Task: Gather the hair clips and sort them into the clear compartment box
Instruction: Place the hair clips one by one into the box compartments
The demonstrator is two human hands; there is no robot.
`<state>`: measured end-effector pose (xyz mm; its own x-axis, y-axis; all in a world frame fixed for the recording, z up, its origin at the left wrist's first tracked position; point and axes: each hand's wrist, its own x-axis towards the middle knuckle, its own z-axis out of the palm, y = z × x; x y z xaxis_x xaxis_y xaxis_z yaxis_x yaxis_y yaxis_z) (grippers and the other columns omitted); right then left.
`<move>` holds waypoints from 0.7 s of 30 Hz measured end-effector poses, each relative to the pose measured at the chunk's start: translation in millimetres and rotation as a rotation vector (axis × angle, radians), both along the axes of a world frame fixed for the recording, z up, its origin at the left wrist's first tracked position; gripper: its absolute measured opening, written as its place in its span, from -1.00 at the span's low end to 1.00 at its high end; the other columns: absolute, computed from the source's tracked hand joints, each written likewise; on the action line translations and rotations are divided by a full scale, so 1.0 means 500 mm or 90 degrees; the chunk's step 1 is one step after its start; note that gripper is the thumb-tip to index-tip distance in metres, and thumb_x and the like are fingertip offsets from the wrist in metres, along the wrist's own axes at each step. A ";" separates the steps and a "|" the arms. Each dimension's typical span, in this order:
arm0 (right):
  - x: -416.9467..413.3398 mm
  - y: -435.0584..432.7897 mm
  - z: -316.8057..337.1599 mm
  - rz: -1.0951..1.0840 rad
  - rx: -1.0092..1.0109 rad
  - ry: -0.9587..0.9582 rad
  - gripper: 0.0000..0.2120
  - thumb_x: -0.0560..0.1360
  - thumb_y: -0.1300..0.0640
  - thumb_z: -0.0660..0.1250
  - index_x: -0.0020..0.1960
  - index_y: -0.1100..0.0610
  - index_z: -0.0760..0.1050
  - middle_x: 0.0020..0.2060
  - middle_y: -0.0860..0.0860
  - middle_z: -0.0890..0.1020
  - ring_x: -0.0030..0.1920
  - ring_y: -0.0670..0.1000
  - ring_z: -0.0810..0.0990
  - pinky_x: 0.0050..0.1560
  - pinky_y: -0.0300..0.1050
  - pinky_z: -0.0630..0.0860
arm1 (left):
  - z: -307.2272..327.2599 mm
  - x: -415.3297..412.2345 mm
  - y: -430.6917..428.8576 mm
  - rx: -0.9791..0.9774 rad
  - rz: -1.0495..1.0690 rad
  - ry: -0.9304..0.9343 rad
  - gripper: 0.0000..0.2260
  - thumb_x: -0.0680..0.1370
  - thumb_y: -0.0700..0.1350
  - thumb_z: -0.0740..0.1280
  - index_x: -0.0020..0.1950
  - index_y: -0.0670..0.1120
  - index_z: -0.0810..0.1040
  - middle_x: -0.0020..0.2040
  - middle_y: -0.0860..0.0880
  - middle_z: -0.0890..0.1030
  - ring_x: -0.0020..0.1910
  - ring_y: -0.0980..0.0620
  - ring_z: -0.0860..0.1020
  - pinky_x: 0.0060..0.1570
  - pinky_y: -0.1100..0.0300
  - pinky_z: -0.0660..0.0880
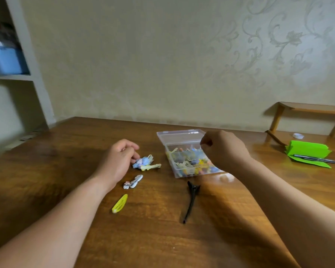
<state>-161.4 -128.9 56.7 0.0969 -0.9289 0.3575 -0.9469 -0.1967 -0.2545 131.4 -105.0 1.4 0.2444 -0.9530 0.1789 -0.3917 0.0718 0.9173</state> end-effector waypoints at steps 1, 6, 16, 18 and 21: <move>0.023 0.012 0.003 0.036 -0.006 -0.015 -0.79 0.59 0.12 0.27 0.03 -0.05 0.68 -0.08 -0.11 0.71 -0.11 0.03 0.63 -0.17 -0.10 0.57 | 0.000 0.001 0.000 -0.003 0.001 0.012 -0.73 0.70 -0.22 0.18 0.07 0.00 0.67 -0.05 -0.10 0.72 -0.06 -0.05 0.66 -0.05 0.05 0.51; 0.146 0.060 0.013 0.241 0.015 -0.020 -0.77 0.64 0.11 0.30 0.15 -0.06 0.71 0.04 -0.12 0.74 0.01 -0.02 0.66 0.04 -0.04 0.63 | 0.001 0.010 0.007 -0.010 0.019 0.071 -0.71 0.70 -0.17 0.16 0.04 0.00 0.69 -0.12 -0.08 0.73 -0.12 -0.06 0.68 -0.02 -0.04 0.57; 0.244 0.075 -0.068 0.462 0.060 0.077 -0.74 0.60 0.11 0.41 0.26 -0.07 0.69 0.17 -0.05 0.68 0.22 0.04 0.54 0.25 0.01 0.49 | 0.002 0.020 0.010 -0.025 0.015 0.111 -0.72 0.59 -0.05 0.18 -0.05 0.10 0.70 -0.13 -0.08 0.74 -0.09 -0.09 0.65 -0.01 -0.09 0.55; 0.243 0.077 -0.074 0.459 0.049 0.064 -0.78 0.60 0.07 0.43 0.22 -0.05 0.71 0.17 -0.04 0.66 0.25 0.04 0.54 0.26 0.02 0.51 | -0.001 0.017 0.006 -0.032 0.014 0.095 -0.72 0.66 -0.11 0.17 0.02 0.02 0.70 -0.12 -0.09 0.73 -0.09 -0.07 0.64 0.04 -0.09 0.56; 0.241 0.082 -0.081 0.453 0.024 0.060 -0.83 0.61 0.08 0.41 0.18 0.04 0.68 0.15 0.02 0.64 0.24 0.09 0.55 0.22 0.10 0.53 | -0.008 0.017 -0.001 -0.046 0.012 0.085 -0.73 0.67 -0.14 0.17 0.04 -0.03 0.69 -0.12 -0.11 0.72 -0.11 -0.06 0.63 0.05 -0.09 0.55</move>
